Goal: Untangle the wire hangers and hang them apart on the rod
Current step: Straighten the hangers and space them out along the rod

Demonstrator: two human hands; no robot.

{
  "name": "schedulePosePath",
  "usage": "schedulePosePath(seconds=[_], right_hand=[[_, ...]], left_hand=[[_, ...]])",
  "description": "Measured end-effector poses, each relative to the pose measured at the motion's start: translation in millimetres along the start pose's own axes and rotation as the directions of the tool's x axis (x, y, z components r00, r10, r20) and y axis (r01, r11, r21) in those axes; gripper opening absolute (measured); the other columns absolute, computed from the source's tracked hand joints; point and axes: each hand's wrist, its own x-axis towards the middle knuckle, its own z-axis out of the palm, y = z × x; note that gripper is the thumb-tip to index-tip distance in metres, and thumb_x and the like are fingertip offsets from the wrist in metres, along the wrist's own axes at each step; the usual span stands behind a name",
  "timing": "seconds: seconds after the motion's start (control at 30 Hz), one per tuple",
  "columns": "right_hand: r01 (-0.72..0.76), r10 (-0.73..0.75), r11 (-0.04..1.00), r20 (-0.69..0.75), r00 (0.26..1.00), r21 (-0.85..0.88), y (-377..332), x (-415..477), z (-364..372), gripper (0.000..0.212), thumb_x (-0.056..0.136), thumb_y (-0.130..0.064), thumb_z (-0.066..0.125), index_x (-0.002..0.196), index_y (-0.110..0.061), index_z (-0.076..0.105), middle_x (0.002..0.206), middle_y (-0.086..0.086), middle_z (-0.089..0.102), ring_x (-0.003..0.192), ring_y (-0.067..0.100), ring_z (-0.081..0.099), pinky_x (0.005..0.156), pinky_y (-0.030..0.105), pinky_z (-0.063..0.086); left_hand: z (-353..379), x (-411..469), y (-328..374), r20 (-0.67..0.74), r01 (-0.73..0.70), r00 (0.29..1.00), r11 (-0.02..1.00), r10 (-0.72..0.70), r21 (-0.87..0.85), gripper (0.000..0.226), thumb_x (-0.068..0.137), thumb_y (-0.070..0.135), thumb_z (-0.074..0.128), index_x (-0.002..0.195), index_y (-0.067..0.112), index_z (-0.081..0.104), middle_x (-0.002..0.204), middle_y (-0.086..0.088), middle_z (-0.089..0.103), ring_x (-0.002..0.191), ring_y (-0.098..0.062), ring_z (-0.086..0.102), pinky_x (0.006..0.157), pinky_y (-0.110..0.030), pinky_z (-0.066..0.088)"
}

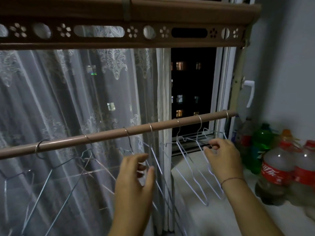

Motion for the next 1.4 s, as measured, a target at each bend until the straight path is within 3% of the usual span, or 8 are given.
schedulePosePath(seconds=[0.23,0.4,0.73,0.97,1.03,1.17,1.3,1.4], right_hand=[[-0.008,0.010,1.000,0.172,0.985,-0.012,8,16,12,0.017,0.084,-0.027,0.061,0.095,-0.015,0.067,0.077,-0.003,0.061,0.071,0.015,0.055,0.067,0.023,0.042],[-0.021,0.023,1.000,0.196,0.980,-0.010,14,23,21,0.014,0.084,-0.018,0.059,0.077,-0.014,0.070,0.071,0.005,0.070,0.067,0.021,0.063,0.065,0.032,0.055],[-0.029,0.027,1.000,0.153,0.988,0.012,29,32,9,0.020,0.087,-0.010,0.052,0.075,-0.008,0.068,0.065,0.005,0.061,0.054,0.005,0.048,0.047,0.014,0.030],[0.054,-0.054,0.999,0.033,0.998,-0.006,13,16,-3,0.022,0.085,-0.021,0.060,0.106,-0.014,0.059,0.112,0.001,0.050,0.082,0.009,0.046,0.069,0.018,0.037],[0.099,-0.102,0.994,0.107,0.989,0.040,-1,6,-2,0.019,0.085,-0.024,0.061,0.101,-0.016,0.060,0.103,-0.003,0.052,0.083,0.008,0.049,0.063,0.012,0.034],[0.079,-0.093,0.995,0.348,0.933,0.056,-12,-13,21,0.022,0.082,-0.035,0.062,0.094,-0.017,0.063,0.085,-0.003,0.058,0.080,0.015,0.056,0.068,0.023,0.044],[0.046,-0.058,0.998,0.389,0.920,0.039,-12,-17,30,0.022,0.084,-0.032,0.060,0.076,-0.012,0.066,0.068,0.000,0.061,0.068,0.017,0.059,0.061,0.025,0.049],[0.066,-0.071,0.997,0.381,0.922,0.027,-12,-15,30,0.023,0.087,-0.023,0.056,0.073,-0.008,0.067,0.070,0.004,0.065,0.064,0.015,0.058,0.056,0.023,0.048]], left_hand=[[43,10,1,0.045,0.177,0.983,0.984,-0.178,0.037,0.049,0.086,0.020,0.059,0.132,0.025,0.043,0.129,0.006,0.039,0.121,-0.012,0.045,0.108,-0.033,0.037],[53,16,-5,0.060,0.278,0.958,0.960,-0.280,0.041,0.056,0.086,0.021,0.060,0.137,0.024,0.037,0.135,0.003,0.037,0.127,-0.015,0.041,0.109,-0.040,0.037],[60,17,-3,0.097,0.328,0.939,0.944,-0.330,0.035,0.062,0.086,0.022,0.060,0.140,0.023,0.031,0.138,0.003,0.036,0.126,-0.012,0.041,0.107,-0.033,0.036],[60,12,2,0.151,0.384,0.911,0.923,-0.383,0.022,0.064,0.085,0.020,0.061,0.141,0.021,0.029,0.135,0.002,0.035,0.119,-0.016,0.048,0.105,-0.037,0.041],[60,12,3,0.155,0.391,0.909,0.920,-0.388,0.013,0.061,0.086,0.020,0.060,0.140,0.019,0.031,0.132,0.001,0.038,0.113,-0.017,0.052,0.103,-0.038,0.043],[59,12,5,0.182,0.459,0.873,0.888,-0.452,0.004,0.041,0.088,0.018,0.056,0.125,0.029,0.041,0.111,0.002,0.056,0.098,-0.019,0.060,0.091,-0.041,0.050],[57,12,5,0.226,0.530,0.828,0.848,-0.514,-0.014,0.026,0.090,0.013,0.052,0.078,0.035,0.044,0.083,-0.005,0.066,0.076,-0.023,0.065,0.079,-0.046,0.055],[56,13,8,0.249,0.551,0.817,0.831,-0.521,-0.071,0.032,0.090,0.007,0.051,0.074,0.033,0.043,0.077,-0.006,0.068,0.064,-0.019,0.062,0.069,-0.039,0.055]])
